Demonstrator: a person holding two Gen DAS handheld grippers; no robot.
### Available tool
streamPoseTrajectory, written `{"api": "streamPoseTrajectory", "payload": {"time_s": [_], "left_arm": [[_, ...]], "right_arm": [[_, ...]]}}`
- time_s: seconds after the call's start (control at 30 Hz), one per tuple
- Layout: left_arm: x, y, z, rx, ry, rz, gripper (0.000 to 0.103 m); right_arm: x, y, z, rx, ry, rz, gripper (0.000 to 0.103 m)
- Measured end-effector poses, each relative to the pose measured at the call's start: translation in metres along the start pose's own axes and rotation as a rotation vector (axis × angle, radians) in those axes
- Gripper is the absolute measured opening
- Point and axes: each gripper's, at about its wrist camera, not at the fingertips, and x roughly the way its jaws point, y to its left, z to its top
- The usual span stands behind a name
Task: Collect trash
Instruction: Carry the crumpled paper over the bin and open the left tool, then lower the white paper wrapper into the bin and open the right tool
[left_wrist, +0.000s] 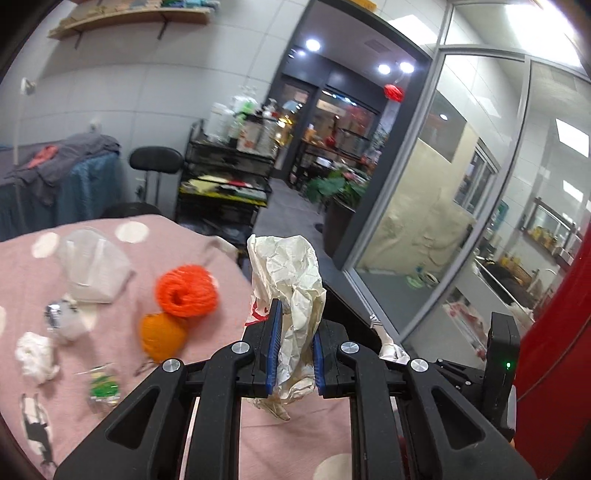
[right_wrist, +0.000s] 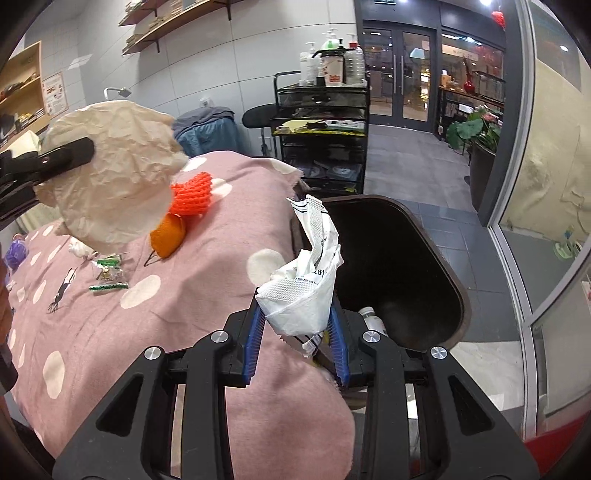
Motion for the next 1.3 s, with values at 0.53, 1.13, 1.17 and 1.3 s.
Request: {"api": "streamPoseTrajectory", "payload": {"time_s": [0.53, 1.13, 1.17, 1.3], "left_arm": [[0.128, -0.055, -0.001, 0.044, 0.235, -0.094, 0.015], [0.170, -0.075, -0.031, 0.012, 0.352, -0.084, 0.084], [0.163, -0.076, -0.032, 0.020, 0.331, -0.074, 0.085], [0.127, -0.078, -0.036, 0.080, 0.246, -0.044, 0.090]], "right_arm": [[-0.009, -0.056, -0.028, 0.126, 0.025, -0.083, 0.033], [-0.004, -0.084, -0.043, 0.179, 0.059, -0.121, 0.033], [-0.003, -0.086, -0.044, 0.180, 0.061, -0.121, 0.033], [0.004, -0.088, -0.042, 0.186, 0.068, -0.112, 0.033]]}}
